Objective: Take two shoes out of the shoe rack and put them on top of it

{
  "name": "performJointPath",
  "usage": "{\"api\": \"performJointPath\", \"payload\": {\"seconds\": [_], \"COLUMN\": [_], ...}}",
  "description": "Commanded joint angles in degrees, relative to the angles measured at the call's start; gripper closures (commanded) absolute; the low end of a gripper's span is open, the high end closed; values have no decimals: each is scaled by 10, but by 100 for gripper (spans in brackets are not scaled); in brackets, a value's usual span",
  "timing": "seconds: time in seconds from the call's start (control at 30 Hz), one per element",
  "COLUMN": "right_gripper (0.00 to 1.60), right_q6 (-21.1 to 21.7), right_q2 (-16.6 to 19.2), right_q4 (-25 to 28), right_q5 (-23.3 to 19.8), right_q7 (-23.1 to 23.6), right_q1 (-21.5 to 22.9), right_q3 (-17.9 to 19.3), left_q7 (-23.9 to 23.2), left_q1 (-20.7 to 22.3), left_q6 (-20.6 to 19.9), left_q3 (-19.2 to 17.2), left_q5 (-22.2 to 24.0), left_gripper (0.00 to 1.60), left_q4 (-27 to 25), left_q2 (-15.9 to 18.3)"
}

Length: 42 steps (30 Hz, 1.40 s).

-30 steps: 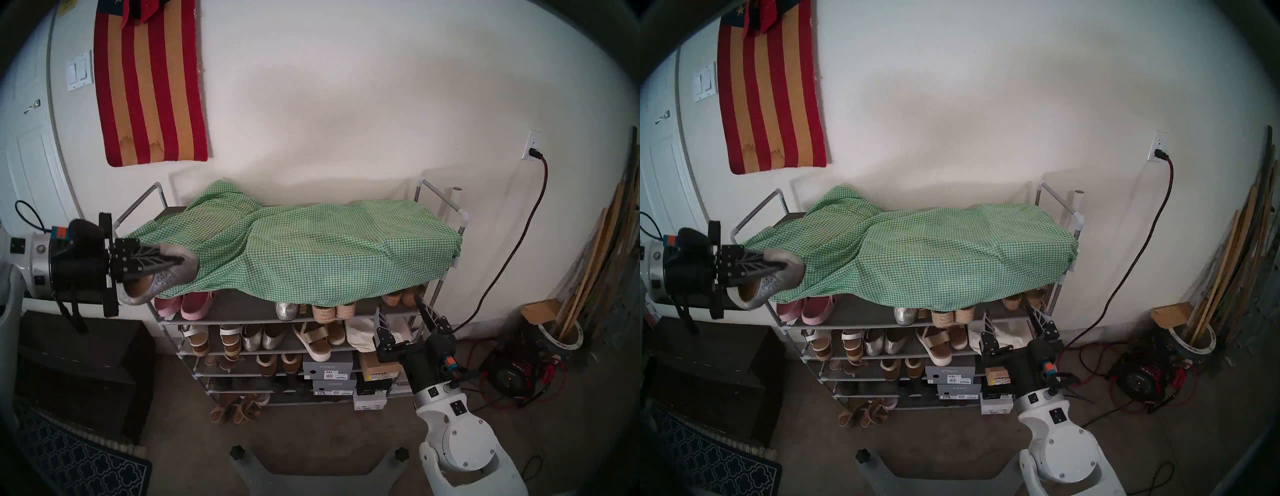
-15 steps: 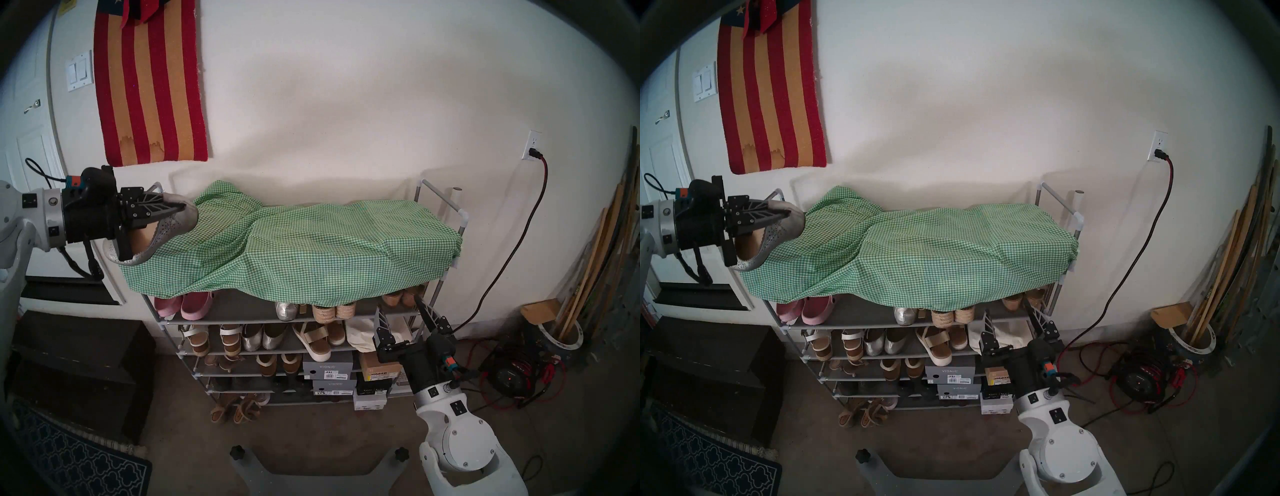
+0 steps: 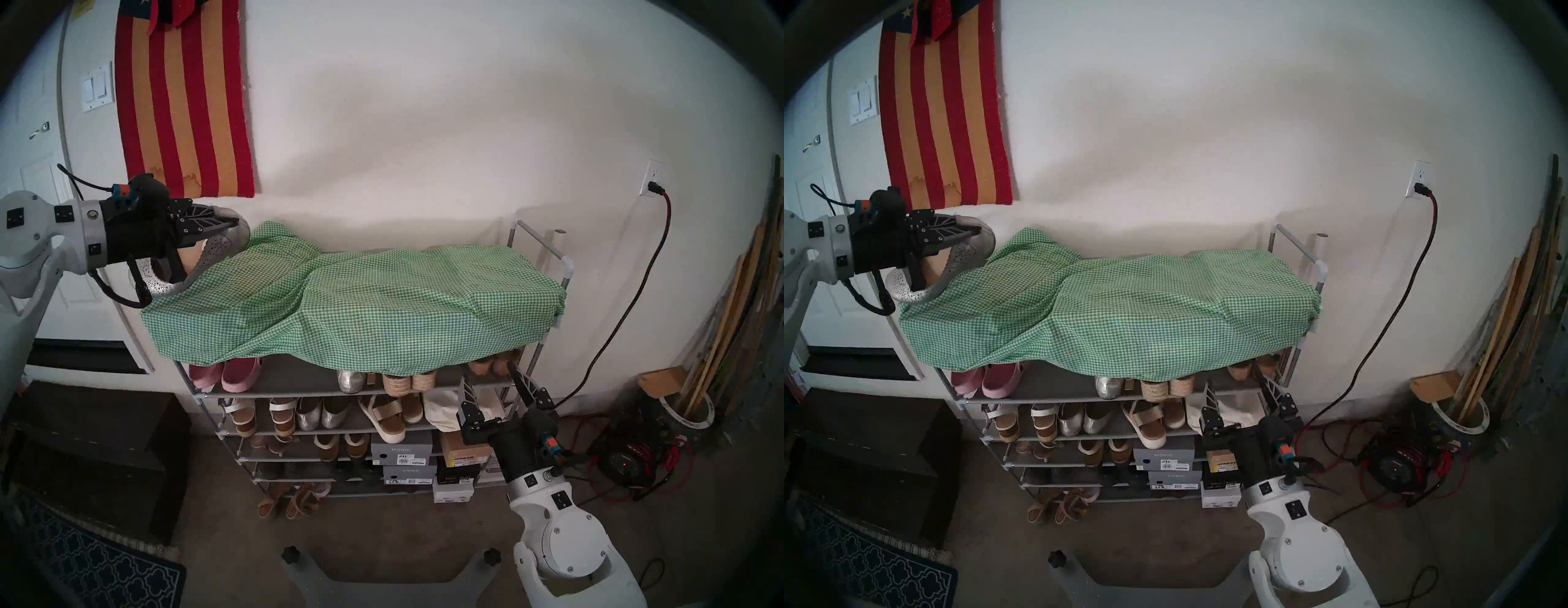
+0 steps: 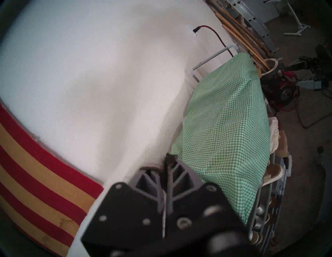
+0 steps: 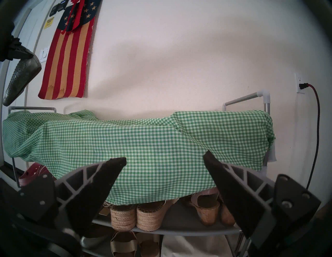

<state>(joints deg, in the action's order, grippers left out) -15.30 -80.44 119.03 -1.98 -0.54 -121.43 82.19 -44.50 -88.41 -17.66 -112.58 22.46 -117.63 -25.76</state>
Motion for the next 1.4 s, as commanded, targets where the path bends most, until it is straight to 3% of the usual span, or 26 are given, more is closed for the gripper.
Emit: {"api": "performJointPath", "payload": {"seconds": [0.0,0.37,0.77,1.1,1.37], "right_gripper": [0,0,0,0,0], "right_q6": [0,0,0,0,0], "right_q2": [0,0,0,0,0], "right_q4": [1,1,1,1,1], "right_q5": [0,0,0,0,0], "right_q7": [0,0,0,0,0], "right_q1": [1,1,1,1,0], "right_q3": [0,0,0,0,0], "left_q7": [40,96,161,210,258], "left_q1": [51,91,139,186,247], "left_q6": [5,12,12,6,-11], "left_q3": [46,151,263,342,404], "left_q5": [3,5,-14,-42,-70], "left_gripper": [160,160,160,160,160], "left_q4": [-6,-28,-16,25,92], "left_q2": [18,-8,-68,-129,-198]}}
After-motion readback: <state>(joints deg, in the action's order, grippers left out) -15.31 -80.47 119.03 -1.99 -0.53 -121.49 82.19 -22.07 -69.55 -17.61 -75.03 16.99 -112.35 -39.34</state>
